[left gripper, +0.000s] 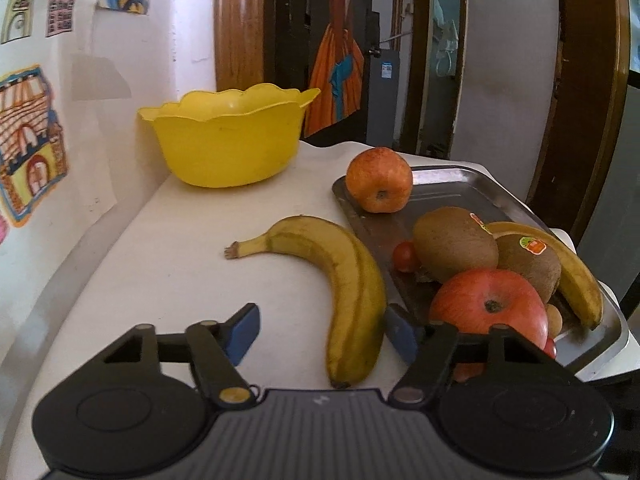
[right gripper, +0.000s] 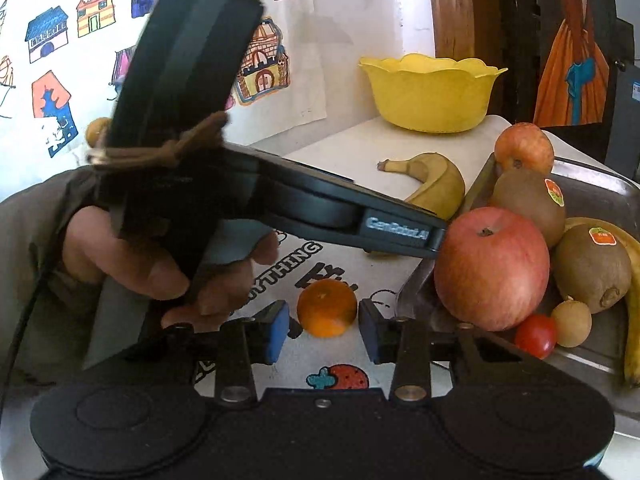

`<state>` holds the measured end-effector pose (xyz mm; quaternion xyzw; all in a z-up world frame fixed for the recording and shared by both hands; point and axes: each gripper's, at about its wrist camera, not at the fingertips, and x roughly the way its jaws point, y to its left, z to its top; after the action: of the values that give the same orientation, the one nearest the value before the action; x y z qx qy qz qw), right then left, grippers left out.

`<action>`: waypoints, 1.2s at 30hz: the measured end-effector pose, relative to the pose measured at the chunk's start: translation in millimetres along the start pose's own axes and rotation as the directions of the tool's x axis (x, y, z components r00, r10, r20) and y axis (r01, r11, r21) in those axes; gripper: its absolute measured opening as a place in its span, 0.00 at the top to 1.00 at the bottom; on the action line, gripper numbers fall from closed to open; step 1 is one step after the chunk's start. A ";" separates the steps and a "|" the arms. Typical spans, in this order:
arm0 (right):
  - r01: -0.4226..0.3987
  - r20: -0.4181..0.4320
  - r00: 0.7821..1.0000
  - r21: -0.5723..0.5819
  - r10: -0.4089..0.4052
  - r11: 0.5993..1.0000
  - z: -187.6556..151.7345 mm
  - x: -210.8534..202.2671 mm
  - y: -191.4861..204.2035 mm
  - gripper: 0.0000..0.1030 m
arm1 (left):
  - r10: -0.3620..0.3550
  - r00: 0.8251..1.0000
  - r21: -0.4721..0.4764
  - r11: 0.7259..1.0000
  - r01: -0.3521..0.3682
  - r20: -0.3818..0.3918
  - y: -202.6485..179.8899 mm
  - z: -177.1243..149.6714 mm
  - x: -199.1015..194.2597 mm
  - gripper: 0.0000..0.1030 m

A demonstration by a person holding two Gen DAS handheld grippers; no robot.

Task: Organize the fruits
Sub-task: 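Grasp the yellow banana with the left gripper while the right gripper grasps the orange mandarin, then lift the banana with the left tool while the right tool lifts the mandarin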

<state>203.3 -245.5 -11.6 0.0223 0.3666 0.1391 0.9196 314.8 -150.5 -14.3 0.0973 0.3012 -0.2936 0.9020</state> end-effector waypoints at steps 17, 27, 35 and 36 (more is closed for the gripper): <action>0.009 -0.012 1.000 0.015 -0.008 1.000 -11.8 -20.3 1.5 0.67 | -0.040 0.999 0.011 0.999 0.040 -0.024 1.0 -16.6 -23.6 0.66; 0.031 -0.010 0.999 0.061 -0.031 0.998 -39.4 -54.9 5.9 0.67 | -0.003 1.000 -0.086 0.996 0.000 -0.026 -3.2 -63.0 -91.6 0.66; 0.036 -0.005 0.999 0.109 -0.035 0.993 -56.3 -77.0 12.7 0.67 | 0.000 1.000 -0.146 0.989 -0.003 -0.024 -14.0 -100.0 -147.0 0.68; 0.036 -0.005 0.999 0.110 -0.036 0.993 -57.9 -78.9 13.5 0.67 | 0.000 1.000 -0.144 0.990 -0.004 -0.029 -16.2 -102.3 -152.6 0.68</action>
<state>106.0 -257.5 0.7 0.0663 0.3754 0.1022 0.9188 156.9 -55.6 -4.5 0.0364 0.3348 -0.2689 0.9024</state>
